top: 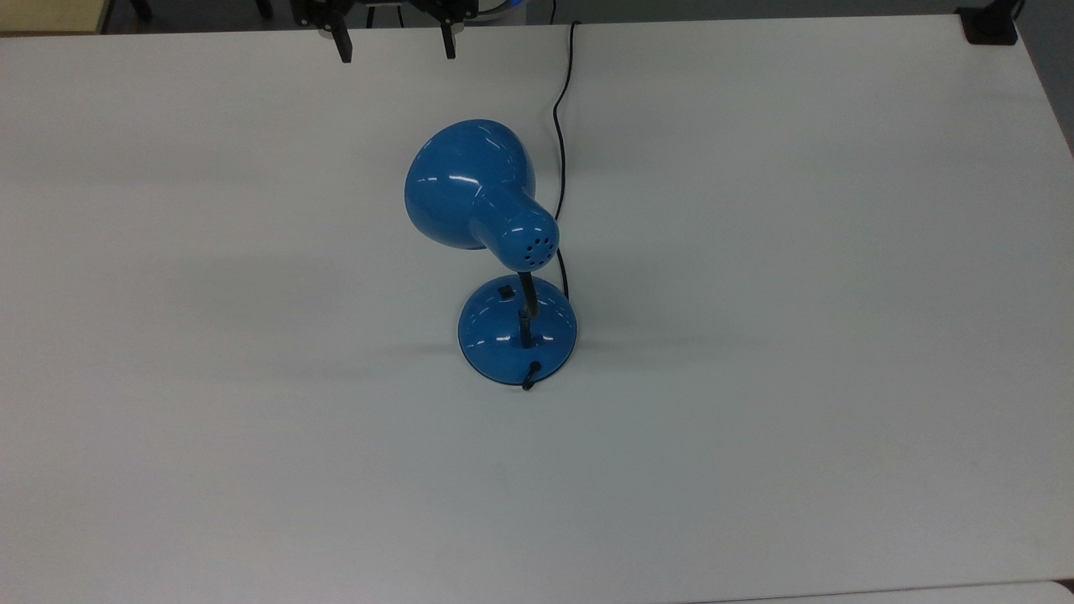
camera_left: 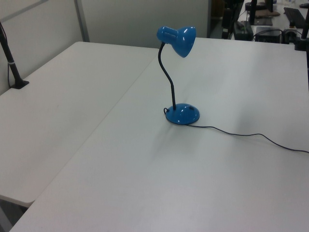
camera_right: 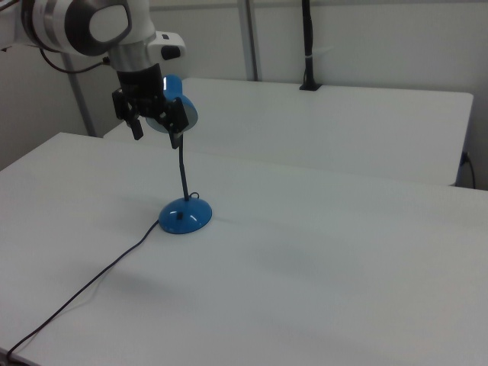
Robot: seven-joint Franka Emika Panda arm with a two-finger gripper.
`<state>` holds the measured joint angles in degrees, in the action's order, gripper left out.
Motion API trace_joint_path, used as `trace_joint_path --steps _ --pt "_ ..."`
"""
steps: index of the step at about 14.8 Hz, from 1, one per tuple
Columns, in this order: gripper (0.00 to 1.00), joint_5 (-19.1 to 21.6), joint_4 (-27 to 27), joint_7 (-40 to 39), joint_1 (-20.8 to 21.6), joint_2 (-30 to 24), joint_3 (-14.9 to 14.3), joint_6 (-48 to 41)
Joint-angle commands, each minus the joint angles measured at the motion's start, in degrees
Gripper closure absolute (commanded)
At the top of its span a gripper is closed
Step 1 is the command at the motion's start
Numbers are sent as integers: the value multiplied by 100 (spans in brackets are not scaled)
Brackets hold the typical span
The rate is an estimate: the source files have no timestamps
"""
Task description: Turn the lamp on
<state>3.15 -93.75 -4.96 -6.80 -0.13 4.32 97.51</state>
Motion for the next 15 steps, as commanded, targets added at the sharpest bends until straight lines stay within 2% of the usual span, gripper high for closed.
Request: trace_joint_path --steps 1,11,12,15 --pt "0 -148 15 153 82 13 16 -22" --pt "0 -148 -64 5 73 4 17 -109" --pt "0 -183 -117 -214 82 4 25 -110" --pt "0 -481 -424 -1548 108 83 130 -75"
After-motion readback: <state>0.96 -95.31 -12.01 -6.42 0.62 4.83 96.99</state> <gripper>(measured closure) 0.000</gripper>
